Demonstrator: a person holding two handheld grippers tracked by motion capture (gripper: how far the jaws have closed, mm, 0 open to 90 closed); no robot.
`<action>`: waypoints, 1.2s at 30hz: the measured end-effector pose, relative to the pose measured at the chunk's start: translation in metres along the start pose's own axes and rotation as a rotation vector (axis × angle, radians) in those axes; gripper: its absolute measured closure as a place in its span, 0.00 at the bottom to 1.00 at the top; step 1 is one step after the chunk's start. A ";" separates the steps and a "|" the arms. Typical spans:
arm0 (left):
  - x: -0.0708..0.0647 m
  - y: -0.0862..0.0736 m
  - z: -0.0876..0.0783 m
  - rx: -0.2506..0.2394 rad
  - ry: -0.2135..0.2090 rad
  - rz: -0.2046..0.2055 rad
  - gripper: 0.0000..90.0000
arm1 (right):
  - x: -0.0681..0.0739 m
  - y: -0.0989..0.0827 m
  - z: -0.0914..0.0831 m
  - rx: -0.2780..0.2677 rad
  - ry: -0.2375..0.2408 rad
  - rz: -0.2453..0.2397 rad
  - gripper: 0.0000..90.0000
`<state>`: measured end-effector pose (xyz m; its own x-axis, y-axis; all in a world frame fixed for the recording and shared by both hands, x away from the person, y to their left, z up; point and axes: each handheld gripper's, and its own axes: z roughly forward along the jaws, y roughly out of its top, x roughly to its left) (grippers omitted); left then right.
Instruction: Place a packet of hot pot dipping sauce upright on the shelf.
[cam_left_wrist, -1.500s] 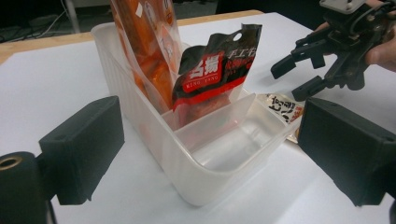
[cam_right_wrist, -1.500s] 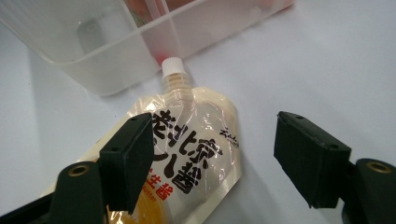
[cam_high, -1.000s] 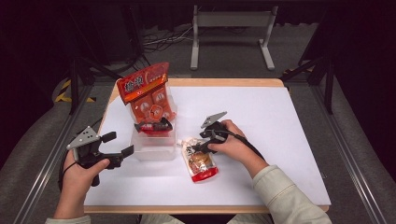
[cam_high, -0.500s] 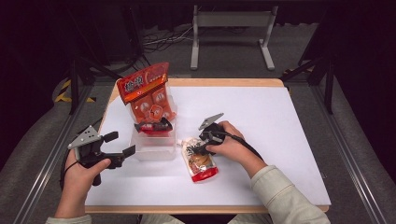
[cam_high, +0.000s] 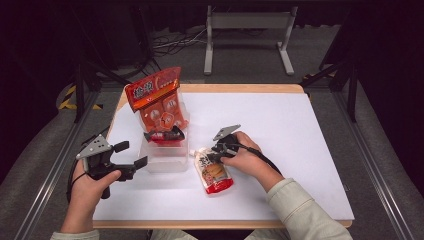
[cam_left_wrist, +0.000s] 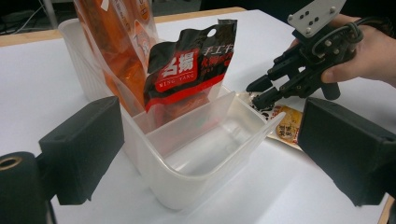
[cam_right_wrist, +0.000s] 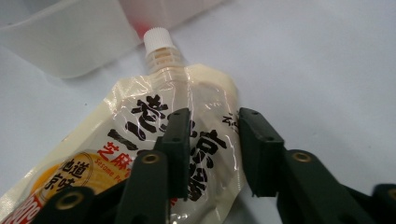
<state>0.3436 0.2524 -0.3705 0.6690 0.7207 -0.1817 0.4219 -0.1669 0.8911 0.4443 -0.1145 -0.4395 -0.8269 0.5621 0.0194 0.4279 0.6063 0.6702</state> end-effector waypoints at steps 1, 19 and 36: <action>0.000 0.000 0.000 0.002 0.001 0.001 0.09 | 0.001 -0.001 0.000 -0.001 -0.004 -0.007 0.80; 0.001 0.001 0.003 0.002 -0.013 0.002 0.09 | -0.001 0.004 -0.011 -0.016 0.047 0.036 0.99; -0.006 0.002 0.009 0.009 -0.054 0.005 0.09 | 0.002 0.011 -0.057 -0.125 0.093 0.038 0.99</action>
<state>0.3460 0.2412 -0.3714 0.7028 0.6827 -0.1999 0.4239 -0.1763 0.8884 0.4263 -0.1389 -0.3900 -0.8434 0.5257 0.1113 0.4160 0.5076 0.7545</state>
